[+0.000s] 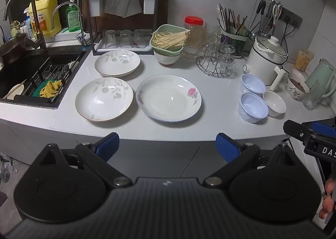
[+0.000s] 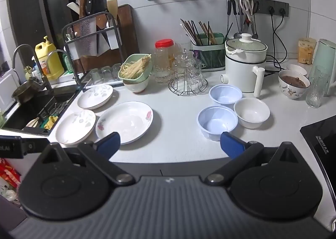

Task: Organize plates and bowls
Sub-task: 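Move both tools toward the larger leaf-pattern plate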

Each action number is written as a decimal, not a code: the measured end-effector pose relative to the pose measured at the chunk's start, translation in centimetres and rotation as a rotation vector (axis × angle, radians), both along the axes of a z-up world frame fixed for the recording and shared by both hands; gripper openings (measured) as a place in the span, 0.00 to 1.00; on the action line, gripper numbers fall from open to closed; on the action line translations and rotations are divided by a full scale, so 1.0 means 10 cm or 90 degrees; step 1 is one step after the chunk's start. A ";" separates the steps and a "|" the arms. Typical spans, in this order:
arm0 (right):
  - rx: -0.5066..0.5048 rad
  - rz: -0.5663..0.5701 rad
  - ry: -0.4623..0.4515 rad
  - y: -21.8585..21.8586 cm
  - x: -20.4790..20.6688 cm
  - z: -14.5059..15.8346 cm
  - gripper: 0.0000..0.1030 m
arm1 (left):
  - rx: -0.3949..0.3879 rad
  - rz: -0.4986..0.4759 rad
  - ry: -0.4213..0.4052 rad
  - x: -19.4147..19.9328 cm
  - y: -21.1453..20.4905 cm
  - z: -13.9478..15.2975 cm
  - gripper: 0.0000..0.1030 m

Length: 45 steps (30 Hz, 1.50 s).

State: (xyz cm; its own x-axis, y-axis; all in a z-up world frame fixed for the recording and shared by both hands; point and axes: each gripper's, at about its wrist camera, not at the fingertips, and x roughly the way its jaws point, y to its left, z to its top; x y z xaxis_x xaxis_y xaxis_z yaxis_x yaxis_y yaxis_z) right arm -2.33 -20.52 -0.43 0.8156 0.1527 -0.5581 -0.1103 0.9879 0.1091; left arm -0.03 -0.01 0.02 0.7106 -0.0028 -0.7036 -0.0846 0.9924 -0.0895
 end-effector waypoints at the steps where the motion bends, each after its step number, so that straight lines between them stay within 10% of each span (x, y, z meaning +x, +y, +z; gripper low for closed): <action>1: -0.001 0.000 0.000 0.00 0.00 0.02 1.00 | -0.001 0.000 0.003 0.00 0.00 0.00 0.97; 45: -0.009 -0.008 0.015 0.05 -0.07 -0.08 1.00 | -0.006 -0.007 0.022 0.01 0.03 -0.21 0.97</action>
State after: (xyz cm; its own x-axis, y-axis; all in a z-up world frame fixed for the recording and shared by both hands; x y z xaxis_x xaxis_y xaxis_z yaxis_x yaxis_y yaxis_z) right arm -2.98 -20.03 -1.24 0.8040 0.1337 -0.5794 -0.0948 0.9908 0.0971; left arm 0.04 0.25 -2.04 0.6854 -0.0174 -0.7280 -0.0765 0.9925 -0.0958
